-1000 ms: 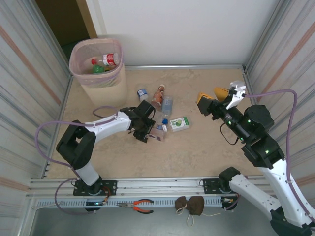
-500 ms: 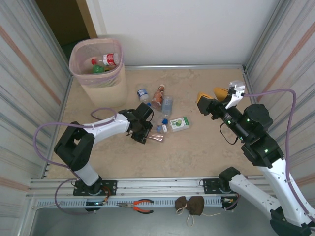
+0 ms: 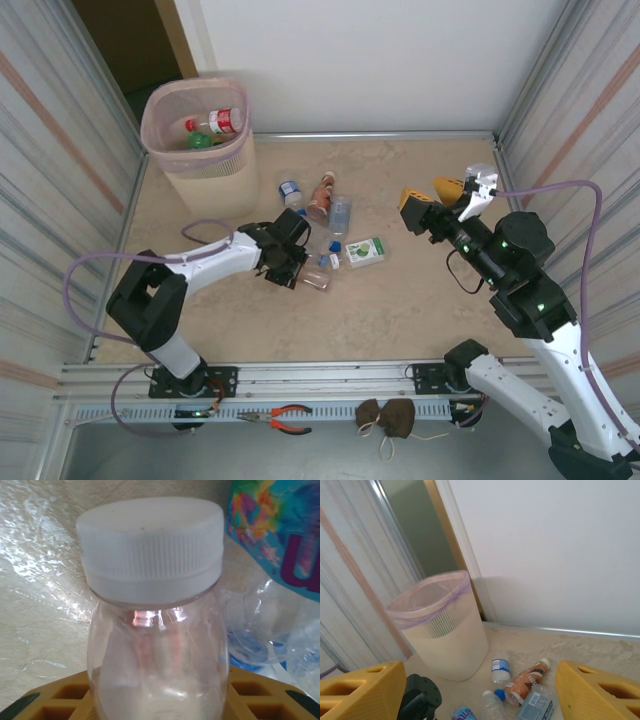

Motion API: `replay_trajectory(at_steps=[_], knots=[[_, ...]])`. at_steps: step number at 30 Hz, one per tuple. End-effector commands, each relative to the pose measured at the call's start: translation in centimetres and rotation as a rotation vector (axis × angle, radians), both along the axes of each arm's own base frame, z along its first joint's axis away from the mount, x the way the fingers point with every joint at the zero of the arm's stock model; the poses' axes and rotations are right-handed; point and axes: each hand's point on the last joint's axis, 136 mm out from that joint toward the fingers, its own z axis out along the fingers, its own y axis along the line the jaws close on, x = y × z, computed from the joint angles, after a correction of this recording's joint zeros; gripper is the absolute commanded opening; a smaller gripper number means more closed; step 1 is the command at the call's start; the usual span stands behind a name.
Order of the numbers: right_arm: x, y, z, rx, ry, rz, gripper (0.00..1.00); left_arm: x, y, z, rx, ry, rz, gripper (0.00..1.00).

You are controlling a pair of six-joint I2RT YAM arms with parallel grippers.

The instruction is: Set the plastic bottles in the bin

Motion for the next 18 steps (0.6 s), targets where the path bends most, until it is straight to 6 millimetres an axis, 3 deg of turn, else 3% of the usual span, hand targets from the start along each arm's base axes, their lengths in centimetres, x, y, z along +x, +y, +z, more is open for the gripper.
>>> replay_trajectory(at_steps=[1, 9, 18], knots=[[0.1, -0.6, 0.2, 0.012, -0.008, -0.029, 0.77, -0.3, 1.9, 2.0, 0.035, -0.068, -0.002, 0.44], [0.3, -0.4, 0.4, 0.010, -0.011, -0.023, 0.77, 0.1, 5.4, 6.9, 0.096, -0.263, -0.030, 0.40], [0.7, -0.1, 0.4, 0.015, -0.008, -0.017, 0.77, 3.1, 9.7, 16.6, 0.221, -0.736, -0.182, 0.41]])
